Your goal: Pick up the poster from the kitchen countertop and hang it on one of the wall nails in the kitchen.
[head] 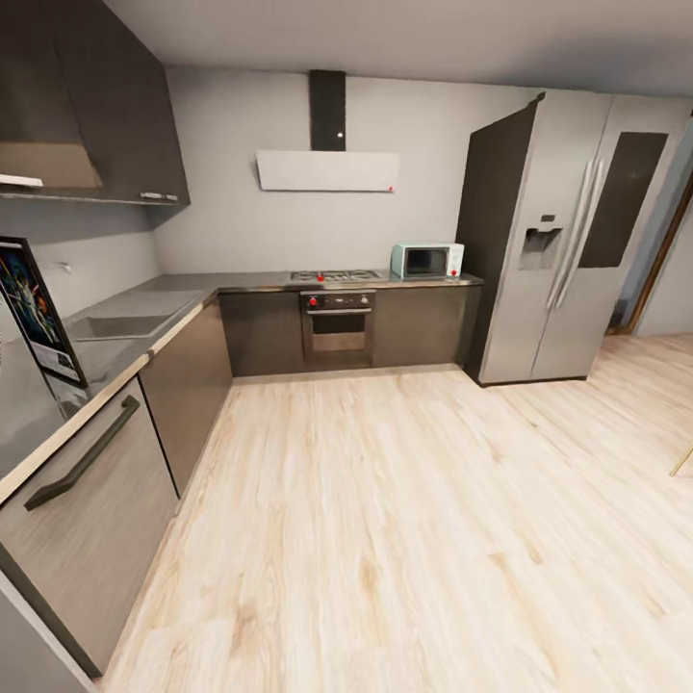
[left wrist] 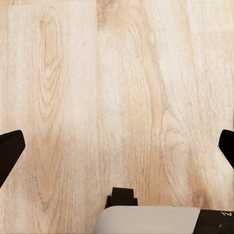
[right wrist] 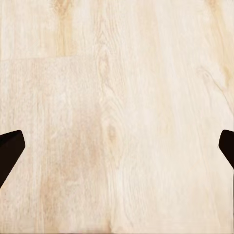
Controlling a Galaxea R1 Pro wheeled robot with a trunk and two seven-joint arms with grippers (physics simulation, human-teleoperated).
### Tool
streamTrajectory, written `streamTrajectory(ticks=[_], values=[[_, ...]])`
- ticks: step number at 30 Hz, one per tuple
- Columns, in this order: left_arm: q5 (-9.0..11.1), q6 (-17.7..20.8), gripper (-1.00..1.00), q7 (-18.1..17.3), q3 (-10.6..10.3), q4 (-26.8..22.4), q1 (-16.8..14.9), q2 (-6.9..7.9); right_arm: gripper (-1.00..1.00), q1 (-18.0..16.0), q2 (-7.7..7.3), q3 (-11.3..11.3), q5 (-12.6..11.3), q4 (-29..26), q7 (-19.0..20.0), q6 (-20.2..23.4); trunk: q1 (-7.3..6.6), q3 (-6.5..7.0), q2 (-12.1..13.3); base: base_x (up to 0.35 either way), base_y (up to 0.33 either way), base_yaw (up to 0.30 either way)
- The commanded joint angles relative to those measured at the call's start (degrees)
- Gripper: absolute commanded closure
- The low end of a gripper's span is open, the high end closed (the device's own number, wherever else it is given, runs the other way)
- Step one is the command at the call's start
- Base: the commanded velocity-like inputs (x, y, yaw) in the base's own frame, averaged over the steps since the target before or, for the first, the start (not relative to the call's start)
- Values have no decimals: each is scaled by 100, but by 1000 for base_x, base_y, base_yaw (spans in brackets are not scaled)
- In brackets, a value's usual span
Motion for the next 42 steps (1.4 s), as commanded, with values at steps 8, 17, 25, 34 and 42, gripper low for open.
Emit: streamTrajectory(ticks=[8,17,25,34,42], values=[[1,-2,-100,4,37,-9,2,-1,-100,-3,6,2,30,21,-42,-25,2,-35,-2,230,-242,227],[2,-2,-100,-5,43,-9,2,-1,-100,-3,7,2,38,24,-49,-26,2,-73,-2,237,-244,252],[2,-9,-100,-11,44,-9,2,-1,-100,-3,9,2,39,24,-52,-26,2,-106,-2,82,-82,254],[2,-10,-100,-12,48,-9,2,-1,-100,-3,14,2,39,24,-52,-26,2,-142,-2,3,-3,258],[2,-10,-100,-12,48,-9,2,-1,-100,-3,15,2,39,27,-52,-26,2,-174,-2,0,0,260]])
